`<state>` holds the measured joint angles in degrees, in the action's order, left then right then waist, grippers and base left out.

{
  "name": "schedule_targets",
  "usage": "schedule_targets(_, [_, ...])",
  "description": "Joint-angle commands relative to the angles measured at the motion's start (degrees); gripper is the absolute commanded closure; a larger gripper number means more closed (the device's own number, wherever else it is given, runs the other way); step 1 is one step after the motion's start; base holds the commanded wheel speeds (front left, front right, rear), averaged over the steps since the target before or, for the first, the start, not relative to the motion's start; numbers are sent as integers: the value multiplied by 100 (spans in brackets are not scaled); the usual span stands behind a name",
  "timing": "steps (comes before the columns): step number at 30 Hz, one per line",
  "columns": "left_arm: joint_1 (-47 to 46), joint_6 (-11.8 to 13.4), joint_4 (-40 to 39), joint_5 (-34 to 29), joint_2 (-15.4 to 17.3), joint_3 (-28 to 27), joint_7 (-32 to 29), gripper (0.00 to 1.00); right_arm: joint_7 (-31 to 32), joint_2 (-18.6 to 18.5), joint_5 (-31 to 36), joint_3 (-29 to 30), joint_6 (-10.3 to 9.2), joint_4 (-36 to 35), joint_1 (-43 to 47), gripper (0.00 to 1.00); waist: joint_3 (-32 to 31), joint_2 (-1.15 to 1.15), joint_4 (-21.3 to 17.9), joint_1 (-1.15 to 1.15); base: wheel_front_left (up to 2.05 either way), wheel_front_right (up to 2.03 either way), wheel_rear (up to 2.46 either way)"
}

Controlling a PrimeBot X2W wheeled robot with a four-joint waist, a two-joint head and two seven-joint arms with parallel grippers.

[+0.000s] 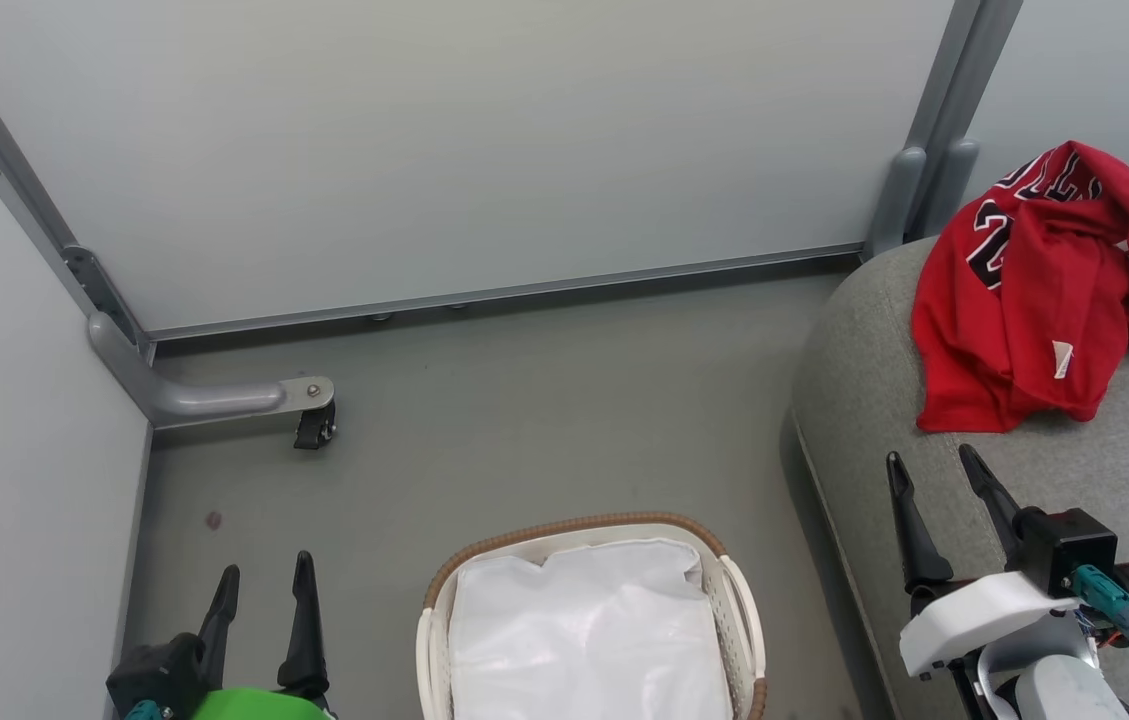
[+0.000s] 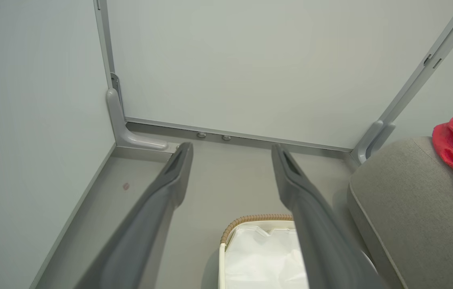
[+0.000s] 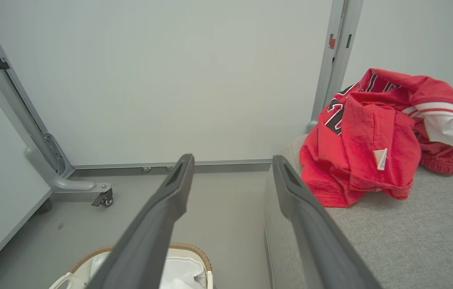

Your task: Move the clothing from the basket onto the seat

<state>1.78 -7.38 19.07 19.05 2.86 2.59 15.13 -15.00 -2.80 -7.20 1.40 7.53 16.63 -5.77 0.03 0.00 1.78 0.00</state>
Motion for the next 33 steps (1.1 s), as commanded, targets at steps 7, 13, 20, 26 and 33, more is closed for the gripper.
schedule_targets(7, [62,30,57,-44,8,-11,2,0,-27,-19,-45,61,-8,42,116,0,-14,0,-22,0,0,0,0])
schedule_targets(13, [0,14,113,-33,-1,-9,-1,100,0,0,-41,12,0,60,48,100,-13,0,-24,0,0,0,0])
schedule_targets(20, [-61,13,214,430,-17,-74,-150,100,199,33,-555,102,0,222,17,100,-12,0,-31,0,0,0,0])
schedule_targets(26, [-123,11,146,1005,-15,-143,-314,100,347,28,-1231,117,-1,152,32,100,-11,0,-38,0,0,0,0])
schedule_targets(33, [-195,8,75,1620,-12,-215,-492,100,503,23,-1942,136,-1,84,41,100,-9,0,-46,0,0,0,0])
